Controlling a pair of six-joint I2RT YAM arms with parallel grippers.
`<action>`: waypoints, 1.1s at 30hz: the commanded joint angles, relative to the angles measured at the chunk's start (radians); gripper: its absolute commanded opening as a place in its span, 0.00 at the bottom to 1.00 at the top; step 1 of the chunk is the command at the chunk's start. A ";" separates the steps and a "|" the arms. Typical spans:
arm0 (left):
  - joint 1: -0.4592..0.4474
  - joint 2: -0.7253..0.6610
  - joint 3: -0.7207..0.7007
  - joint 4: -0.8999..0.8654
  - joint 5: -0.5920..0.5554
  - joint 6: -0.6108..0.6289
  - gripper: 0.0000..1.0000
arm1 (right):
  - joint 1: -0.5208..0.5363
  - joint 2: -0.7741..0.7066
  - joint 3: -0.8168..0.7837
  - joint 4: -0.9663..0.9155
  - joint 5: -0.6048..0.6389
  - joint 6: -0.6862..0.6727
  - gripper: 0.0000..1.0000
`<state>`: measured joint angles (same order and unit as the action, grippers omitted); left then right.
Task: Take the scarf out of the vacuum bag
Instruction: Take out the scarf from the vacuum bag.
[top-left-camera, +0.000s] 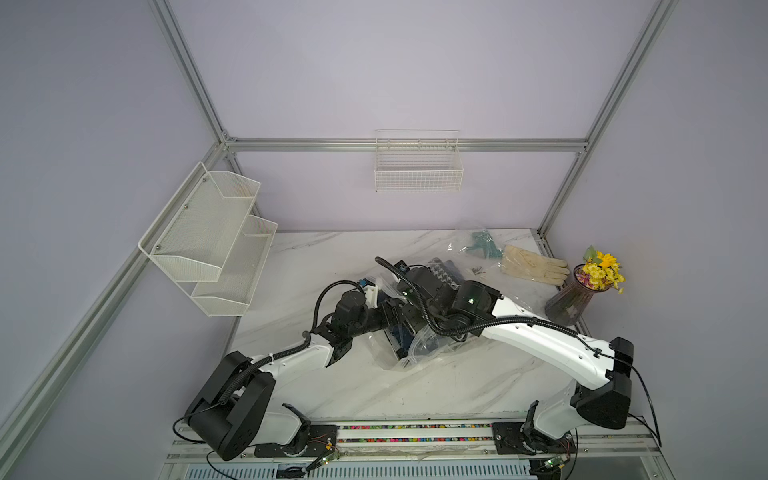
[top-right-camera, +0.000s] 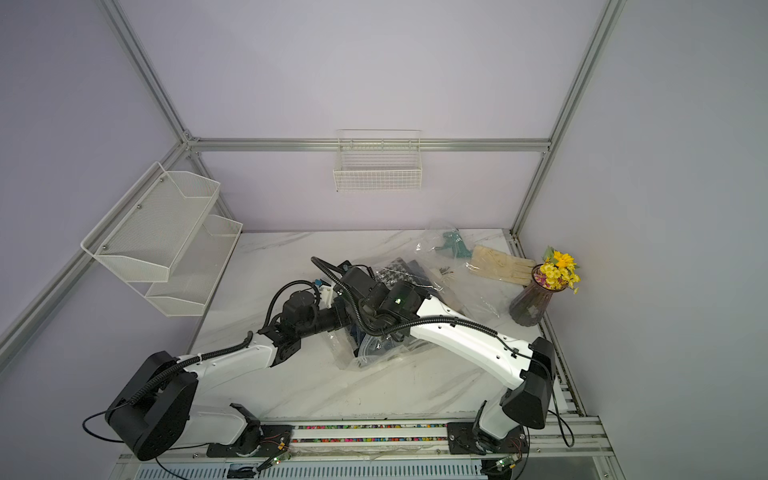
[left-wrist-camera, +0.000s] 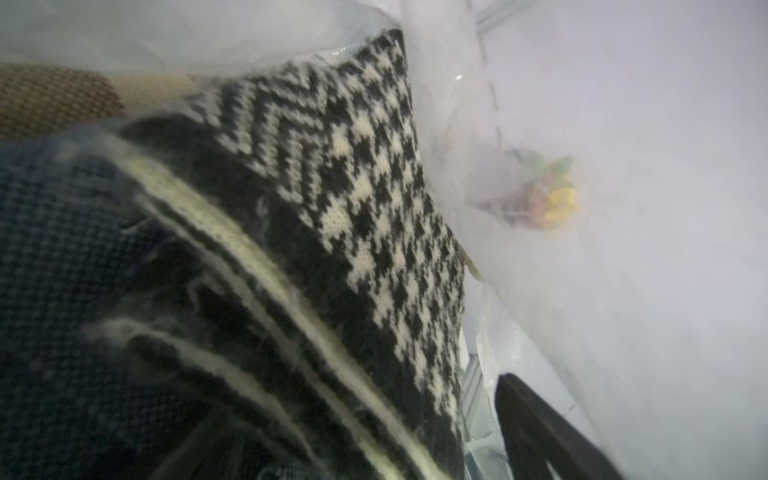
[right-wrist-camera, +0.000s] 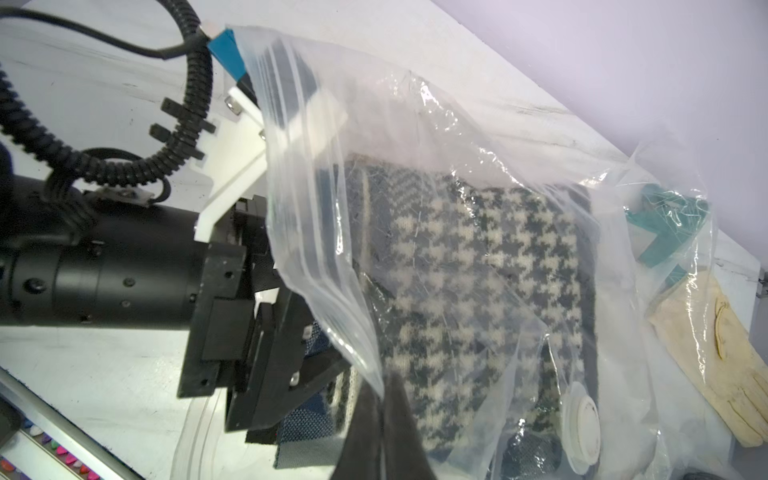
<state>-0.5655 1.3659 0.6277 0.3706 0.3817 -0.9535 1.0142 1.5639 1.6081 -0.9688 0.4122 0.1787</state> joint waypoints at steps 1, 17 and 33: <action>-0.002 -0.001 0.053 -0.020 -0.068 0.065 0.92 | -0.010 -0.034 -0.008 -0.021 0.014 0.012 0.00; -0.002 0.096 0.135 -0.052 -0.048 0.099 0.56 | -0.009 -0.051 -0.002 -0.015 0.016 0.008 0.00; -0.002 0.000 0.264 -0.203 -0.034 0.126 0.15 | -0.009 -0.037 0.021 -0.011 0.035 0.011 0.00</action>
<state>-0.5709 1.4197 0.8444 0.1246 0.3492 -0.8669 1.0103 1.5528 1.6073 -0.9607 0.4183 0.1787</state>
